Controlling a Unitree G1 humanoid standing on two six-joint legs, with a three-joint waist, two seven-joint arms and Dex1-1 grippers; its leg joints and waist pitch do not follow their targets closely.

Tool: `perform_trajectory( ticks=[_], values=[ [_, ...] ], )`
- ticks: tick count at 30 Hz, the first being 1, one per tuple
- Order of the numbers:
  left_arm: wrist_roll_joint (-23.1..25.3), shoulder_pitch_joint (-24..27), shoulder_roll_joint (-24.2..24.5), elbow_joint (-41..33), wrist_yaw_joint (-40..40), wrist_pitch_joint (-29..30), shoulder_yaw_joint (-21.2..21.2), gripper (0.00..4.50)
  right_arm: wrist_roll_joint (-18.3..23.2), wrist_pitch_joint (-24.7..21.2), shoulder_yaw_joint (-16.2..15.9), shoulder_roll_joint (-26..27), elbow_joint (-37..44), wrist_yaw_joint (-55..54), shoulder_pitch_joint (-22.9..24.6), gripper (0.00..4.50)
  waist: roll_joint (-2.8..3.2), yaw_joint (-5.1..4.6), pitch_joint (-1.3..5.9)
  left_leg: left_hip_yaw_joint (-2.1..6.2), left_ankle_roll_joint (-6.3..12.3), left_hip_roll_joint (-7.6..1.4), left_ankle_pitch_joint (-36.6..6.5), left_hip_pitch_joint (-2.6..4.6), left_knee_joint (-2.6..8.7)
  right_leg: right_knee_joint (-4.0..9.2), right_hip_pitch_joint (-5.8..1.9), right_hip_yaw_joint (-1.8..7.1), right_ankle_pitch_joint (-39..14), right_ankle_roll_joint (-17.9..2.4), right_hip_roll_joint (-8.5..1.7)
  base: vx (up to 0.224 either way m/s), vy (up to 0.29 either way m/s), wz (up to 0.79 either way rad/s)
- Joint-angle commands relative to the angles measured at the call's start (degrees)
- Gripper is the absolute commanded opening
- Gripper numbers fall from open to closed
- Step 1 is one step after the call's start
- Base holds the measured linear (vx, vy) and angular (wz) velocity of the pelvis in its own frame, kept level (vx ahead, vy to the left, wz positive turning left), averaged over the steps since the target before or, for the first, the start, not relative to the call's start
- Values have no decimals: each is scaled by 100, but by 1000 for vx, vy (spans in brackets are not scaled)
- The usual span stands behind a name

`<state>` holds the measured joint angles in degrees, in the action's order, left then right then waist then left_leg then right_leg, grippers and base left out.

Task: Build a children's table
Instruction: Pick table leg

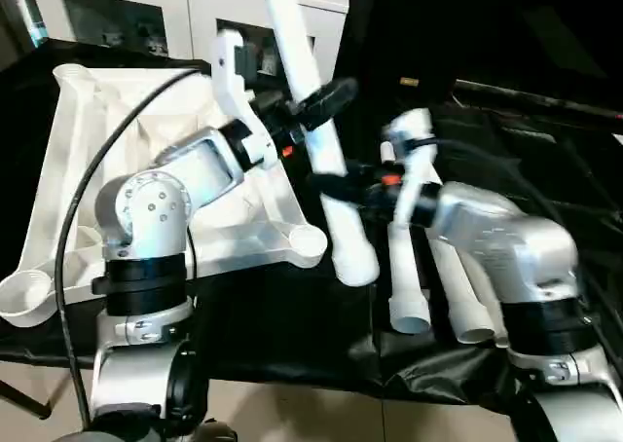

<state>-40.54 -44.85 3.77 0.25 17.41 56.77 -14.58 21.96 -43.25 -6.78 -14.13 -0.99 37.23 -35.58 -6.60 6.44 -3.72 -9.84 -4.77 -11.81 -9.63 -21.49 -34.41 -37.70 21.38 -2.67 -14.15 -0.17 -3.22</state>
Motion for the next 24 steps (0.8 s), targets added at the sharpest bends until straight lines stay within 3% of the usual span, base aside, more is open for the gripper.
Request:
perform_trajectory(
  ticks=[1, 7, 8, 9, 10, 11, 13, 15, 17, 20, 22, 24],
  values=[
    [-108, -45, -149, -23, -114, 76, 120, 334, -203, 76, -21, 27, -21, -246, -19, 177, 135, -14, 413, 40, -454, -132, -465, 118, 380, 434, -275, 260, 487, -877, -397, 0, 0, 0],
    [127, -8, -187, 31, -347, -31, 207, 294, -383, 171, -119, 125, 5, -511, -39, 177, 143, -28, 429, 41, -396, -131, -292, 125, 377, 413, -281, 256, 929, -876, -379, 0, 0, 0],
    [131, -19, -190, 55, -351, -44, 201, 294, -419, 193, -140, 124, 4, -542, -44, 177, 241, -19, 435, 52, -413, -130, -276, 132, 377, 398, -274, 254, 1006, -887, -381, 0, 0, 0],
    [127, -27, -195, 71, -356, -49, 193, 286, -444, 208, -154, 122, 1, -560, -48, 177, 185, -39, 442, 46, -413, -126, -211, 127, 370, 403, -290, 250, 1172, -894, -365, 0, 0, 0],
    [143, -45, -188, 100, -364, -71, 181, 275, -461, 223, -165, 132, -4, -575, -56, 177, 180, -34, 446, 44, -406, -117, -132, 121, 368, 395, -296, 248, 1306, -910, -358, 0, 0, 0],
    [153, -59, -182, 112, -356, -77, 178, 263, -481, 243, -170, 144, -15, -589, -64, 177, 226, -28, 450, 51, -419, -118, -132, 122, 369, 386, -296, 244, 1339, -918, -364, 0, 0, 0],
    [157, -67, -182, 116, -382, -90, 178, 254, -508, 267, -162, 165, -29, -617, -69, 177, 201, -33, 444, 43, -425, -120, -205, 123, 371, 398, -295, 245, 1339, -949, -366, 0, 0, 0],
    [161, -69, -181, 116, -404, -104, 182, 251, -520, 276, -157, 175, -34, -629, -71, 177, 202, -35, 438, 42, -437, -124, -304, 123, 376, 405, -294, 248, 1223, -956, -376, 0, 0, 0],
    [240, -83, -160, 130, -471, -158, 201, 216, -554, 292, -162, 186, -34, -674, -92, 177, 224, -34, 432, 44, -462, -132, -388, 132, 382, 415, -284, 250, 1112, -945, -381, 0, 0, 0],
    [179, -122, -212, 178, -534, -100, 92, 213, -599, 335, -197, 166, -40, -692, -111, 177, 223, -44, 426, 48, -474, -128, -465, 126, 387, 422, -285, 250, 1036, -904, -377, 0, 0, 0],
    [97, -151, -200, 188, -431, -103, 64, 194, -507, 409, -124, 213, -51, -600, -118, 233, 218, -39, 429, 45, -473, -127, -471, 128, 384, 423, -283, 253, 1000, -903, -383, 0, 0, 0],
    [47, -164, -78, 155, -194, -110, 135, 188, -172, 256, 66, 209, 62, -345, -111, 247, 198, -40, 433, 43, -439, -126, -462, 125, 382, 419, -289, 254, 1024, -904, -380, 0, 0, 0]
  ],
)
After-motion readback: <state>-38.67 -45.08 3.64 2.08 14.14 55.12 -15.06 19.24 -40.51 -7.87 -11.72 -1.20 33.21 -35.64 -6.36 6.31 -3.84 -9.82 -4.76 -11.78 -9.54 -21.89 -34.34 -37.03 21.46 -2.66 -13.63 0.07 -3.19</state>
